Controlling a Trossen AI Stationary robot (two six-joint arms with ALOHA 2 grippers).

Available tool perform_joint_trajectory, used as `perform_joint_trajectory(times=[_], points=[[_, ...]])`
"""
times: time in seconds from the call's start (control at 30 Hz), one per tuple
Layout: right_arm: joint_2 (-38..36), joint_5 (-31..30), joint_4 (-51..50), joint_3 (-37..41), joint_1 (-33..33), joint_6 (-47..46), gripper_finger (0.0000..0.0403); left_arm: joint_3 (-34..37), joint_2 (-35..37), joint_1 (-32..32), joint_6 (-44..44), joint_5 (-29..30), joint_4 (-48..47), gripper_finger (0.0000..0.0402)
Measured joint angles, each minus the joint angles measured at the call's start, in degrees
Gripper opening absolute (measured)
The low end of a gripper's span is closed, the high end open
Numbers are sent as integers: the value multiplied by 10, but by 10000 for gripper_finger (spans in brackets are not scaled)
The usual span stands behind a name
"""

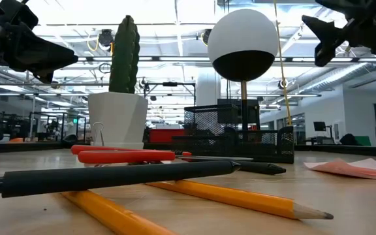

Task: Pick and place office supplies into organizer
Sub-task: Put the red scissors into the black desk organizer

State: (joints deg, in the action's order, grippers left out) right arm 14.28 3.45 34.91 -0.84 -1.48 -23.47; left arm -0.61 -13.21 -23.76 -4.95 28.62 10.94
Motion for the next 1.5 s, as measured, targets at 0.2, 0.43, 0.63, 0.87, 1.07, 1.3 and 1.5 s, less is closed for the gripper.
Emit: perform_joint_trajectory(times=[0.2,0.43,0.63,0.87,1.07,1.3,1.5], points=[[128,-20,203,0,-68,-11,150,0,0,0,0,0,0,93],[364,-124,266,-85,-165,51,140,0,0,0,0,0,0,93],[596,-111,232,-289,-231,116,135,0,0,0,0,0,-1,93],[788,-140,82,-494,-288,199,133,0,0,0,0,0,-1,93],[885,-162,98,-550,-283,206,133,0,0,0,0,0,-2,93],[966,-169,-137,-689,-242,262,133,0,0,0,0,0,-2,93],[995,-167,-277,-771,-223,296,133,0,0,0,0,0,-2,93]])
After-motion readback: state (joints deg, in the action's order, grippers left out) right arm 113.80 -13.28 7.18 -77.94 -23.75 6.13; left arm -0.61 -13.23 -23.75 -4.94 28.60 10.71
